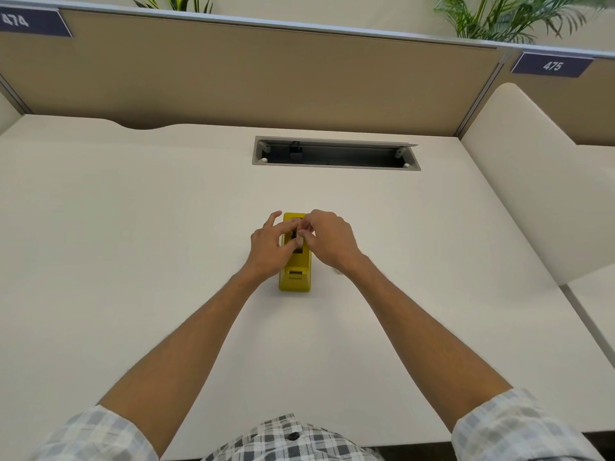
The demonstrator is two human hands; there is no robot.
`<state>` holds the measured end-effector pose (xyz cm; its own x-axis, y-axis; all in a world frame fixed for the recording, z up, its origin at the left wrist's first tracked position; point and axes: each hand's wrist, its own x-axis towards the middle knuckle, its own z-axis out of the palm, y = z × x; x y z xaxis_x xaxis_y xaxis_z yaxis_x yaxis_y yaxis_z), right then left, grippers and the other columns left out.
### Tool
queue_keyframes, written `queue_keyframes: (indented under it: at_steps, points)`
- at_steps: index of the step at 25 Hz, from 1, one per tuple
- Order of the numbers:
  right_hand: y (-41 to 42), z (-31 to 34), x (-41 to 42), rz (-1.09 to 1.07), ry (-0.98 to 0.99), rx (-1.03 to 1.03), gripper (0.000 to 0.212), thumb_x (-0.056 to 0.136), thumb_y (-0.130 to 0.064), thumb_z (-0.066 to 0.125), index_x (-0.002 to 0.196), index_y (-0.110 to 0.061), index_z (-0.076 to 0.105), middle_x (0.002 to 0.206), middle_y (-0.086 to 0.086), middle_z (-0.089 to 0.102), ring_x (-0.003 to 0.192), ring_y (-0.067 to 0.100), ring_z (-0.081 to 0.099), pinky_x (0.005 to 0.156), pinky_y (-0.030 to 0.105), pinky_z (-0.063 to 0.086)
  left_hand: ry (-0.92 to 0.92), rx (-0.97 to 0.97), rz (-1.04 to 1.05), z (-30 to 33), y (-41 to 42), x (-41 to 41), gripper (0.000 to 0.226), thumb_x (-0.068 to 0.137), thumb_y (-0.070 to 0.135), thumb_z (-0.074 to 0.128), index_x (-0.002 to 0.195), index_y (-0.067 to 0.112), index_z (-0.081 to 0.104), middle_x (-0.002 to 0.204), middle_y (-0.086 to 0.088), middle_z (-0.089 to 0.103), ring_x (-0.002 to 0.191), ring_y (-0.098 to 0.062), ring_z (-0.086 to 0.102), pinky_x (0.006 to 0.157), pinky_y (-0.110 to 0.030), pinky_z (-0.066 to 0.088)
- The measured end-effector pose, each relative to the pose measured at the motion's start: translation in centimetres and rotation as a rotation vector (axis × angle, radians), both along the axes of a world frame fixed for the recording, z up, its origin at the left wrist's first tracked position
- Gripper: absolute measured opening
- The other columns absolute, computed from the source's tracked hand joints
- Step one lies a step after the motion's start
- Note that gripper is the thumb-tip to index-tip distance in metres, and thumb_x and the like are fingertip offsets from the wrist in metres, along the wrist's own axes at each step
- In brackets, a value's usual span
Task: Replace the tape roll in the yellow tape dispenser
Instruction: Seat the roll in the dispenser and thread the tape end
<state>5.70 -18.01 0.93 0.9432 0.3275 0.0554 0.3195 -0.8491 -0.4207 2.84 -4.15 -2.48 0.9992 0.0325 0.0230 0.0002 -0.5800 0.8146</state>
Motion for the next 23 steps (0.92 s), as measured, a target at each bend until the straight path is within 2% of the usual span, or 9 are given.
queue_keyframes:
  at_steps: [5,14,19,23]
  points:
    - [0.08,-0.18,0.02,0.025,-0.035,-0.037,0.019,0.097,-0.025,0.050,0.102,-0.015,0.066,0.102,0.002,0.065,0.086,0.022,0.063,0.073,0.039,0.054,0.031,0.040,-0.027,-0.02,-0.01,-0.14,0.045,0.087,0.024,0.065,0.129,0.037,0.056,0.155,-0.001,0.032,0.138,-0.028,0.032,0.110,-0.049,0.025]
    - [-0.26,-0.09,-0.02,0.023,-0.040,0.027,0.019,0.094,-0.024,0.055,0.102,-0.018,0.071,0.102,-0.002,0.067,0.088,0.019,0.064,0.073,0.036,0.052,0.021,0.071,-0.037,-0.07,0.12,0.04,0.050,0.085,0.019,0.067,0.131,0.034,0.055,0.155,-0.004,0.033,0.137,-0.027,0.035,0.114,-0.048,0.024]
    - [0.08,-0.13,0.12,0.042,-0.061,-0.065,0.020,0.098,-0.025,0.049,0.104,-0.016,0.067,0.102,0.000,0.064,0.086,0.023,0.063,0.070,0.036,0.049,0.016,0.114,-0.030,-0.47,0.24,0.29,0.048,0.085,0.022,0.068,0.130,0.035,0.056,0.154,-0.004,0.033,0.136,-0.028,0.034,0.111,-0.042,0.019]
    - [-0.03,-0.33,-0.03,0.064,-0.093,-0.114,0.021,0.101,-0.027,0.046,0.106,-0.016,0.063,0.105,-0.001,0.062,0.085,0.023,0.063,0.068,0.035,0.048,-0.021,0.136,-0.050,-0.85,0.40,0.41,0.047,0.086,0.024,0.068,0.129,0.036,0.056,0.152,-0.002,0.038,0.140,-0.026,0.027,0.113,-0.045,0.015]
